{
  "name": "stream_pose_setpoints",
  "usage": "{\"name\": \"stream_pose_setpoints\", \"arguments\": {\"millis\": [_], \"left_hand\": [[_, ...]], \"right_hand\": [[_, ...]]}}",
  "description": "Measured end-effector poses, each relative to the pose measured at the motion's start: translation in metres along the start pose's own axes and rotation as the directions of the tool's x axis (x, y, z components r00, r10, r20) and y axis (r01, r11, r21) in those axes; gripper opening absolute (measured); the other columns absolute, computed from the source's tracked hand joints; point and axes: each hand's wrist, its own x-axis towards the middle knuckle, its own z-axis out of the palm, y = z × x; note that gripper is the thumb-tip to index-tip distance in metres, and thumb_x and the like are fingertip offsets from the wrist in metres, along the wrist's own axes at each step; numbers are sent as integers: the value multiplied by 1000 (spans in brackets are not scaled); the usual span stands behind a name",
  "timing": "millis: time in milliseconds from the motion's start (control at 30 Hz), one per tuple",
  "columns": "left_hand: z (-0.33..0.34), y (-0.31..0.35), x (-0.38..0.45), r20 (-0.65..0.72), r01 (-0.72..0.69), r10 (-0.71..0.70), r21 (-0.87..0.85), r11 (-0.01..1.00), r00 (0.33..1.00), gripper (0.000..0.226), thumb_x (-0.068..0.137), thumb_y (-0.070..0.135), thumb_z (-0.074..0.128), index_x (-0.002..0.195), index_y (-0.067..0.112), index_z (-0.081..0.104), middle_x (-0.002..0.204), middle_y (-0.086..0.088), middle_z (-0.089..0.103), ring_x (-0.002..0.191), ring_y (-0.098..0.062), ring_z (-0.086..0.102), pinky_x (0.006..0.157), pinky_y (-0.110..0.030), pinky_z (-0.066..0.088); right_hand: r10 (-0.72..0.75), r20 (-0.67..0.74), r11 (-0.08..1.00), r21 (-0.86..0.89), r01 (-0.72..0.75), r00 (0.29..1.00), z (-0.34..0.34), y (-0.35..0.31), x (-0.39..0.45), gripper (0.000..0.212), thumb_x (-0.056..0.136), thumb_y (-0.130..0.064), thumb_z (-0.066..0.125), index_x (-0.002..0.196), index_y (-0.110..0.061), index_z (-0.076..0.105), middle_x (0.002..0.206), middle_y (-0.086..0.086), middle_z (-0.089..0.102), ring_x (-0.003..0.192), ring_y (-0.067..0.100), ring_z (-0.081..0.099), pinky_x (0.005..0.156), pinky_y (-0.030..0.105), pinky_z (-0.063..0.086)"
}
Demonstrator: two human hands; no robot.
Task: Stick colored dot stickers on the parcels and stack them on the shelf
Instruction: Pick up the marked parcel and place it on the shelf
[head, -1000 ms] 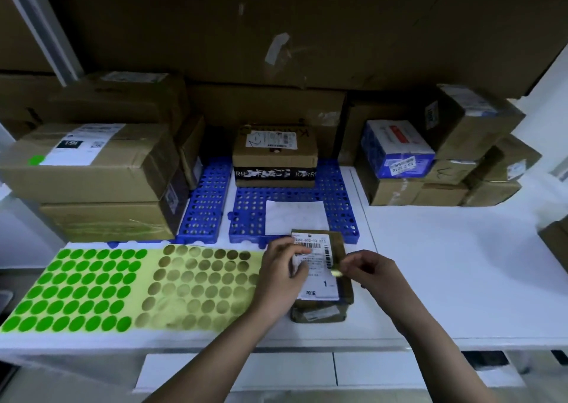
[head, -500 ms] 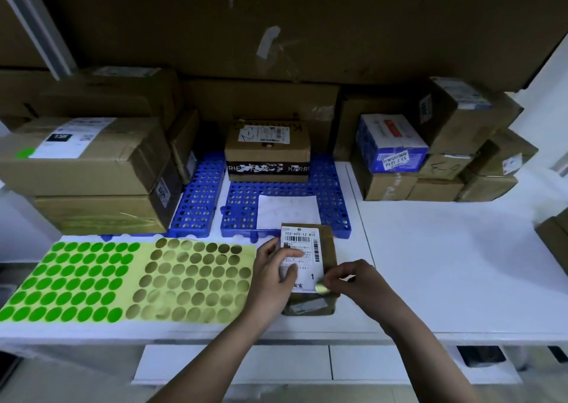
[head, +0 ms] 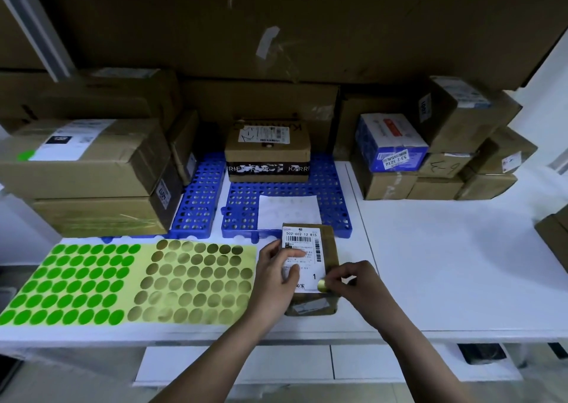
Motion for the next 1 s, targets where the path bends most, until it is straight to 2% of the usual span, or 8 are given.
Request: {"name": "stream_pose_setpoints", "arguments": {"millis": [100, 200, 300, 400, 533, 667, 767, 1000], "left_hand": [[3, 2, -1, -5, 0, 0, -7, 1000, 1000, 26, 88, 6, 59, 105, 26, 59, 127, 9, 31, 117, 23, 28, 90, 8, 18], [8, 3, -4, 0, -19, 19, 18, 1000, 1000, 33, 82, 15, 68, 108, 29, 53, 128, 13, 27, 118, 15, 31, 86, 5, 28], [10, 4, -8, 22, -38, 37, 60, 997, 999, 48, 73, 36, 70, 116, 30, 49, 134, 14, 25, 117, 10, 33, 85, -13, 48], [8, 7, -10, 40, -64, 59, 145, 987, 997, 65, 62, 58, 58, 120, 32, 46, 138, 15, 22, 119, 4, 35, 86, -29, 53], [5, 10, -12, 69, -102, 89, 222, 970, 994, 76, 57, 64, 53, 126, 32, 44, 141, 14, 20, 119, 3, 36, 89, -23, 48], [2, 12, -13, 98, -98, 80, 199, 975, 992, 77, 58, 63, 55, 128, 34, 42, 142, 15, 18, 117, 8, 31, 86, -13, 42], [2, 9, -12, 130, -87, 68, 143, 986, 989, 68, 67, 47, 71, 128, 34, 42, 143, 13, 17, 126, 2, 31, 84, 2, 33], [0, 0, -10, 159, -66, 58, 47, 997, 986, 65, 74, 25, 78, 129, 30, 43, 140, 9, 20, 126, 3, 29, 90, 6, 25]], "right_hand": [[-25, -51, 1000, 3, 25, 998, 5, 8, -3, 15, 79, -10, 75, 70, -20, 70, 89, -2, 63, 84, 9, 49, 63, 10, 39], [-64, -103, 998, 19, 66, 993, 11, 14, -9, 14, 80, -11, 74, 80, -23, 67, 100, 3, 58, 97, 4, 48, 71, 8, 40], [-94, -134, 994, 35, 100, 986, 16, 20, -15, 29, 84, -12, 70, 98, -36, 62, 111, -5, 47, 96, 10, 55, 73, 9, 44], [-99, -139, 991, 73, 109, 985, 20, 26, -16, 41, 87, -17, 68, 118, -39, 54, 121, -13, 45, 112, 5, 51, 78, 16, 48], [-42, -125, 960, 270, 75, 991, 22, 23, -14, 46, 90, -10, 63, 131, -24, 45, 130, -6, 48, 116, 1, 48, 70, 6, 47], [-21, -185, 955, 287, 74, 983, 26, 23, -5, 46, 89, -11, 64, 125, -31, 43, 127, -3, 52, 108, -1, 52, 78, 13, 50], [-16, -214, 958, 278, 76, 977, 29, 26, -2, 45, 88, -11, 65, 122, -32, 46, 127, -3, 53, 107, 0, 54, 87, 24, 51], [2, -191, 940, 335, 63, 982, 28, 30, 0, 42, 88, -14, 66, 122, -30, 47, 126, -3, 54, 110, 1, 53, 76, 14, 50]]}}
